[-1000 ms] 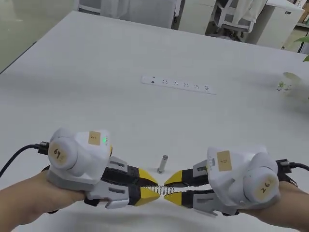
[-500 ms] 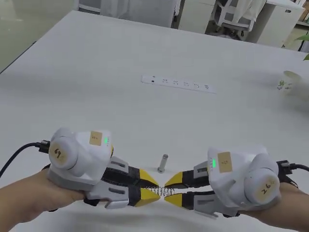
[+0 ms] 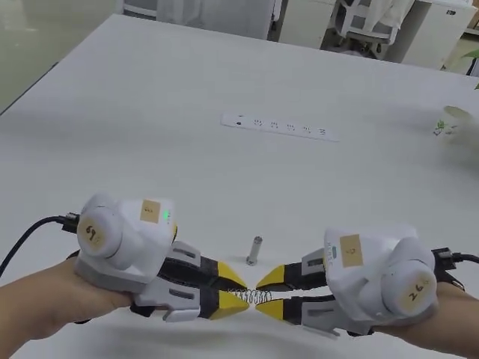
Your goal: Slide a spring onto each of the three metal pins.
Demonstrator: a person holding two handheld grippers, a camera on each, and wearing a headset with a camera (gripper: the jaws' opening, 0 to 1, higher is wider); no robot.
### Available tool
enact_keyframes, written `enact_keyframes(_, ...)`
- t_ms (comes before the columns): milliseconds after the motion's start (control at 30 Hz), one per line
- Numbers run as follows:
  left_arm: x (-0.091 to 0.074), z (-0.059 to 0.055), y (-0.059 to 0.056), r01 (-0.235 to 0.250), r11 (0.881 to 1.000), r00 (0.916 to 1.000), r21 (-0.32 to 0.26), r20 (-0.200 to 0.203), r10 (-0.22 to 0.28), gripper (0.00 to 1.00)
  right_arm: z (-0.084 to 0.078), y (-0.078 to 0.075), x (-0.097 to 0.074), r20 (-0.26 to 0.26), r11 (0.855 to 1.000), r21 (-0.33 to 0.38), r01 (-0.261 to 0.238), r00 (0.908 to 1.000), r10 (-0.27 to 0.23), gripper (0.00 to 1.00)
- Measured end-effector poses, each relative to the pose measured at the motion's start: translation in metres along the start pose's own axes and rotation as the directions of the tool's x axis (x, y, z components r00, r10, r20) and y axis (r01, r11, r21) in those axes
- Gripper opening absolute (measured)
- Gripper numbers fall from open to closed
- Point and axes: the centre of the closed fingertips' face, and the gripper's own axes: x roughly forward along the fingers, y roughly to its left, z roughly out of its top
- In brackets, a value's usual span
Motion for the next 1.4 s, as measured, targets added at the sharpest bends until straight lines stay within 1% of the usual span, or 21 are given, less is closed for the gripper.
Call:
enact_keyframes(33,0.0,0.0,0.0,0.0,1.0,1.0,0.0,0.0,0.0,0.02,0.0,0.0,0.0,0.001,1.0,0.002,-0.001,1.0,0.001,0.09)
enact_keyframes(133,-0.001,-0.001,-0.001,0.002,1.0,1.0,0.002,-0.008,-0.002,0.02,-0.005,-0.001,-0.001,-0.017,1.0,-0.006,0.0,0.9999,-0.001,0.09)
enact_keyframes(200,-0.002,-0.001,-0.001,0.004,1.0,0.9999,0.0,-0.01,-0.004,0.02,-0.006,0.0,-0.002,-0.013,1.0,0.006,-0.005,0.9999,0.005,0.1)
enact_keyframes(433,-0.003,-0.001,-0.002,0.014,1.0,0.9997,0.003,-0.018,-0.014,0.02,-0.007,0.003,-0.001,-0.013,1.0,0.007,-0.021,0.9997,0.021,0.08)
enact_keyframes(633,-0.004,-0.001,-0.001,0.008,1.0,0.9998,-0.009,-0.016,-0.008,0.02,-0.005,0.001,-0.004,-0.005,1.0,-0.011,-0.01,0.9999,0.01,0.07)
enact_keyframes(767,-0.004,0.0,0.001,0.004,1.0,0.9999,-0.004,-0.013,-0.004,0.02,-0.001,-0.001,-0.006,0.006,1.0,-0.02,-0.005,1.0,0.005,0.07)
enact_keyframes(900,-0.005,-0.003,0.001,-0.001,1.0,0.9997,-0.001,-0.024,0.001,0.02,0.004,-0.001,-0.009,0.029,1.0,-0.014,-0.004,0.9996,0.005,0.07)
enact_keyframes(1033,-0.005,-0.004,0.0,0.001,1.0,0.9996,0.004,-0.028,-0.001,0.02,0.006,0.0,-0.009,0.028,1.0,-0.026,-0.006,0.9996,0.006,0.07)
enact_keyframes(1267,-0.006,-0.003,0.0,-0.001,1.0,0.9997,0.007,-0.026,0.001,0.02,0.009,-0.001,-0.012,0.041,1.0,-0.027,-0.004,0.9992,0.005,0.07)
enact_keyframes(1400,-0.005,-0.003,0.0,0.0,1.0,0.9997,0.009,-0.025,0.0,0.02,0.01,-0.002,-0.014,0.054,1.0,-0.015,-0.005,0.9985,0.006,0.07)
